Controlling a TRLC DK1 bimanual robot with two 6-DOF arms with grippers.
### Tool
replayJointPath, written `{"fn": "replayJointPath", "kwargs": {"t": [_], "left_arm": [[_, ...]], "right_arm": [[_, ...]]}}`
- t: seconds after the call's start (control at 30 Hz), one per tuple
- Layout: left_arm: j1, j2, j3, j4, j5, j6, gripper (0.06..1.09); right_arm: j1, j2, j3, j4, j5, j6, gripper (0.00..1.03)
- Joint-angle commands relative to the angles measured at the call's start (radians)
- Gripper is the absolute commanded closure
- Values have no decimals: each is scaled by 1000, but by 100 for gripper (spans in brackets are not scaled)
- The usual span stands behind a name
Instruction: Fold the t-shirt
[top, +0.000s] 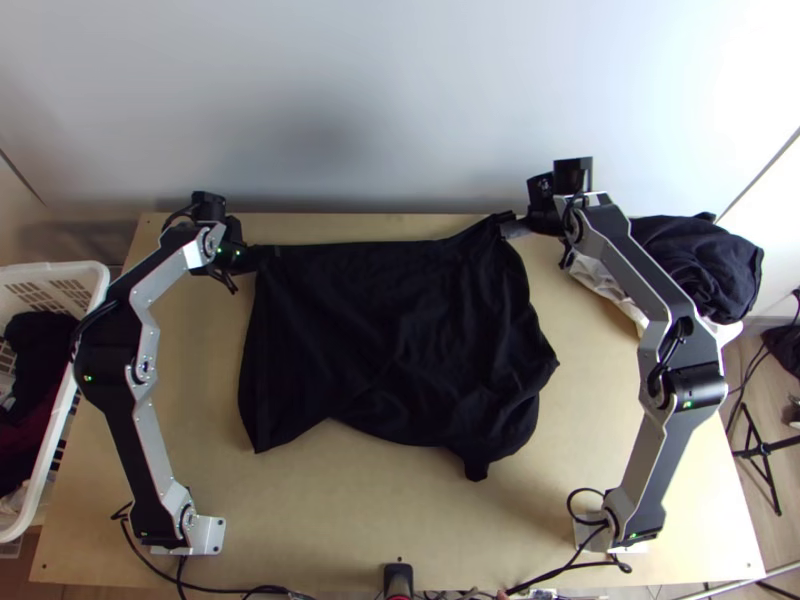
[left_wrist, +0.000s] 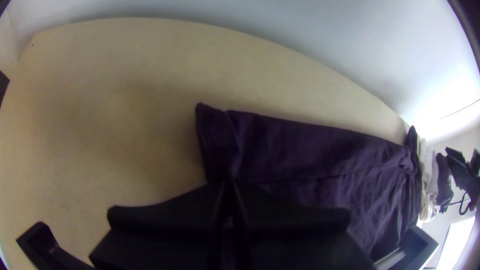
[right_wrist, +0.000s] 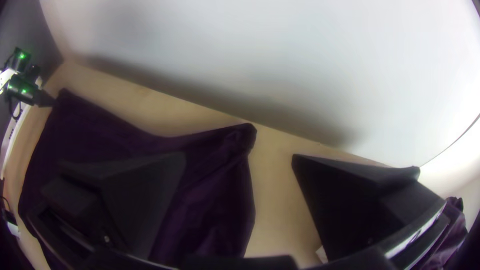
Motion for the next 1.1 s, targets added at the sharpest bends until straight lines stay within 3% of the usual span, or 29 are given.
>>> {"fn": "replayJointPath", "kwargs": {"t": [0.0,0.2,0.33,1.07], "left_arm": [[-1,-3,-12,5,5,-2,105],[0,-23,-62,62,34,-16,105],[2,-26,-94,99,66,-35,105],[19,-117,-177,109,69,-15,105]], "right_arm": [[15,63,41,-31,-4,4,5],[50,133,83,-134,-64,-1,8],[73,212,166,-277,-101,7,10],[148,319,290,-288,-125,13,13]]}}
